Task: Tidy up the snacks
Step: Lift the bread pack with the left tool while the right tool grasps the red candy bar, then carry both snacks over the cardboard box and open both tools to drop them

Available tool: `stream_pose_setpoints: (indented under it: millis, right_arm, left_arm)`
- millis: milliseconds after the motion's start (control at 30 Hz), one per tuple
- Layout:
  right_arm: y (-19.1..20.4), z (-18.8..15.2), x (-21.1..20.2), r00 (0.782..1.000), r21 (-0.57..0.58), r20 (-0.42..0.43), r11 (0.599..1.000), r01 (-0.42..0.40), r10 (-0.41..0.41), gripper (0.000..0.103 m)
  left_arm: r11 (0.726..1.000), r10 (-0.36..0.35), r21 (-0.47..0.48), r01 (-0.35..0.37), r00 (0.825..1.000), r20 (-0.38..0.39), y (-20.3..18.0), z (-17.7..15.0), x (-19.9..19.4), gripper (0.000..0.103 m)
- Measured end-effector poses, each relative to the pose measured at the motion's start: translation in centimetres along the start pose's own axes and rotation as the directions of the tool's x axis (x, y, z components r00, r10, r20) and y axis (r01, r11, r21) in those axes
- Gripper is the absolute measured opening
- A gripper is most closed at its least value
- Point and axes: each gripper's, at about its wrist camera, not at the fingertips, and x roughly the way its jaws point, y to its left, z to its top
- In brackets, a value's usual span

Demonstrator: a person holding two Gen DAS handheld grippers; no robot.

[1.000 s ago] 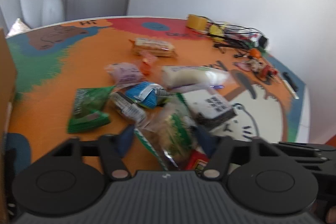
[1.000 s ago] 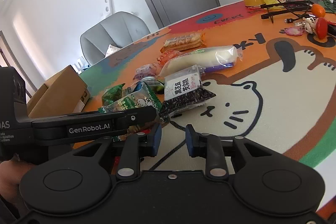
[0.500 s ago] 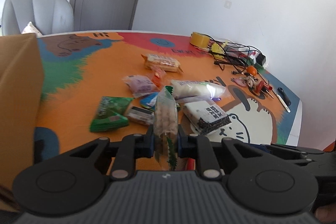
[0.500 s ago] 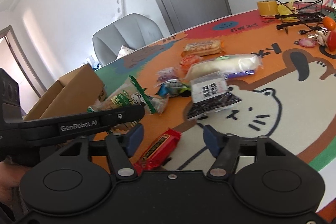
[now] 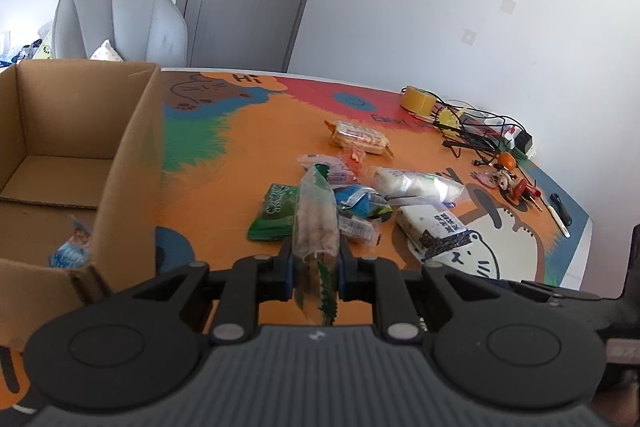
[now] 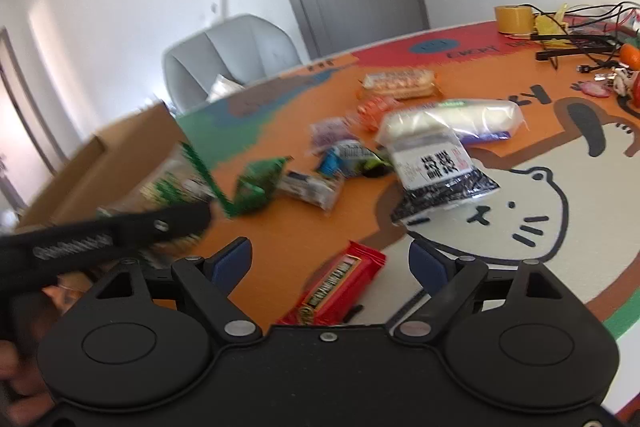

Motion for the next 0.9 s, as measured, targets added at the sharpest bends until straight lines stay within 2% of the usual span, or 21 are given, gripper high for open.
stream_pose_setpoints:
  millis: [67,167,333,433,567,633,733,767,833,900]
  right_arm:
    - [0.1,-0.3,0.3,0.999,-0.023,-0.013,0.999,0.038,-0.039,0.08]
    - [-0.2,-0.6,0.0,0.997,-0.044,-0.014,0.996,0.074,-0.074,0.064]
    - [-1.3,-0.6,-0.8,0.996,-0.036,-0.02,0.996,0.083,-0.083,0.04]
    - [-1.9,-0.5,-1.0,0.997,-0.021,-0.025,0.997,0.075,-0.076,0.03]
    - [-1.8,-0.6,-1.2,0.997,-0.019,-0.036,0.997,0.073,-0.073,0.03]
    - [-1.4,-0.6,-1.2,0.997,-0.032,-0.04,0.998,0.059,-0.06,0.041]
    - [-0.7,-1.0,-1.0,0.997,-0.075,-0.029,0.995,0.068,-0.07,0.041]
    - [-0.6,-1.0,-1.0,0.997,-0.084,-0.025,0.994,0.073,-0.075,0.039]
    - [-0.7,-0.9,-0.9,0.994,-0.097,-0.022,0.99,0.104,-0.106,0.023]
    - [-1.2,-0.7,-1.0,0.995,-0.083,-0.027,0.992,0.094,-0.097,0.023]
  left_arm:
    - [1.0,0.002,-0.004,-0.002,1.0,-0.004,0.1,-0.1,0.1,0.018]
    - [1.0,-0.003,-0.007,0.003,1.0,-0.008,0.0,-0.2,0.3,0.018]
    - [1.0,-0.017,-0.004,0.017,1.0,-0.016,-0.5,-0.4,0.5,0.018]
    - [1.0,-0.019,0.003,0.019,1.0,-0.016,-0.9,-0.5,0.5,0.018]
    - [1.0,-0.02,0.011,0.02,1.0,-0.012,-1.2,-0.4,0.3,0.018]
    - [1.0,-0.02,0.013,0.02,1.0,-0.012,-1.3,-0.4,0.3,0.018]
    - [1.0,-0.019,0.011,0.019,1.0,-0.013,-1.2,-0.5,0.3,0.018]
    - [1.0,-0.018,0.01,0.018,1.0,-0.015,-1.1,-0.5,0.3,0.018]
    - [1.0,-0.015,0.007,0.015,1.0,-0.017,-1.0,-0.5,0.3,0.018]
    - [1.0,-0.014,0.002,0.014,1.0,-0.013,-0.8,-0.4,0.1,0.018]
